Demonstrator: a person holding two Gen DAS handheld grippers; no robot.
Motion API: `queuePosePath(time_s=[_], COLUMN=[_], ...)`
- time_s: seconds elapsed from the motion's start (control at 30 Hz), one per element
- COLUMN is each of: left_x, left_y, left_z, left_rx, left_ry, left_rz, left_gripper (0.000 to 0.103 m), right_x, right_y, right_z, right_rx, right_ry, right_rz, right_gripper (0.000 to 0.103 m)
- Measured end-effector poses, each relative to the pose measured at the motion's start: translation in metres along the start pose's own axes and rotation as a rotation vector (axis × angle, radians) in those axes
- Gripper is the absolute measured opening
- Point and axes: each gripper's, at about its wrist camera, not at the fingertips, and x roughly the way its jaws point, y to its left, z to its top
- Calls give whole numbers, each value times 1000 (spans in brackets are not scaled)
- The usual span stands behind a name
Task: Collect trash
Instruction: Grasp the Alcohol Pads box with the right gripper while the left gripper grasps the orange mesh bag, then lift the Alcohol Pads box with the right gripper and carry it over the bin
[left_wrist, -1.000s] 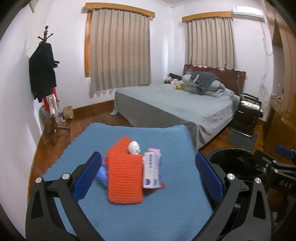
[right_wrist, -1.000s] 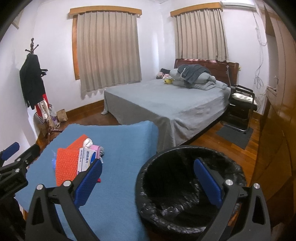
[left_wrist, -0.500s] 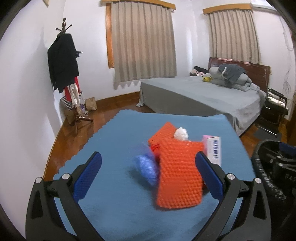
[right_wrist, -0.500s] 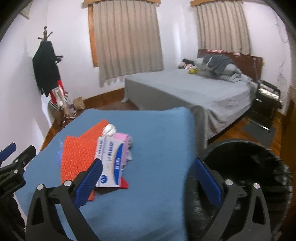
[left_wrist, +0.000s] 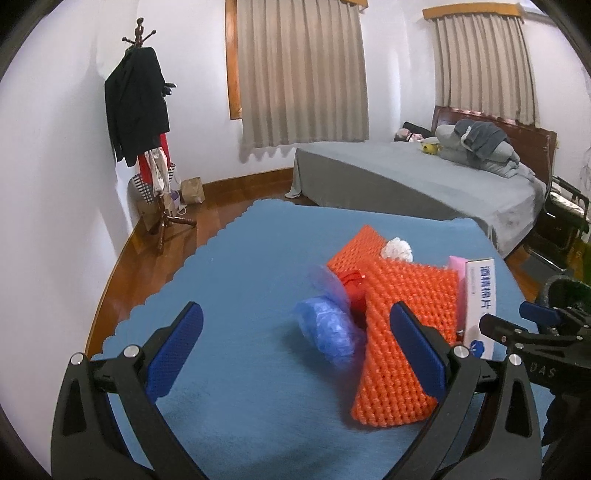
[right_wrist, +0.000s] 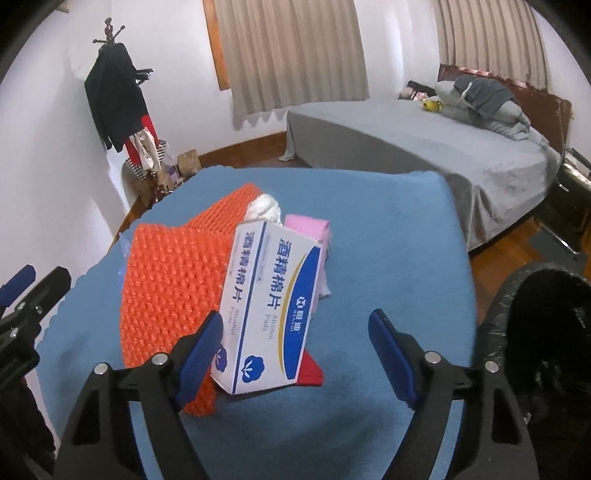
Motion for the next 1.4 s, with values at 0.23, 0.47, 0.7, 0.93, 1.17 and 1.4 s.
queuePosePath(time_s=[0.23, 0.47, 0.7, 0.93, 1.17, 1.4], left_x=[9, 12, 13, 21, 35, 32], left_y=[6, 3, -16, -41, -59, -64], left_z=[0, 0, -5, -17, -21, -23], left_rx=[-5, -11, 4, 36, 62, 72], left_ry=[14, 23, 45, 85, 134, 142], left_rz=[7, -1, -87, -170, -187, -222], left_gripper=[98, 98, 78, 65, 41, 11], right_x=[26, 22, -1, -19, -24, -30], right_y=[-3, -3, -14, -30, -40, -40], right_z=[1, 1, 1, -2, -6, -9], right_rx=[11, 14, 44, 32, 55, 52], right_ry=[28, 62, 47, 37, 53, 45], right_rz=[78, 143, 122, 53, 64, 64], right_gripper=[78, 62, 62, 61, 62, 62])
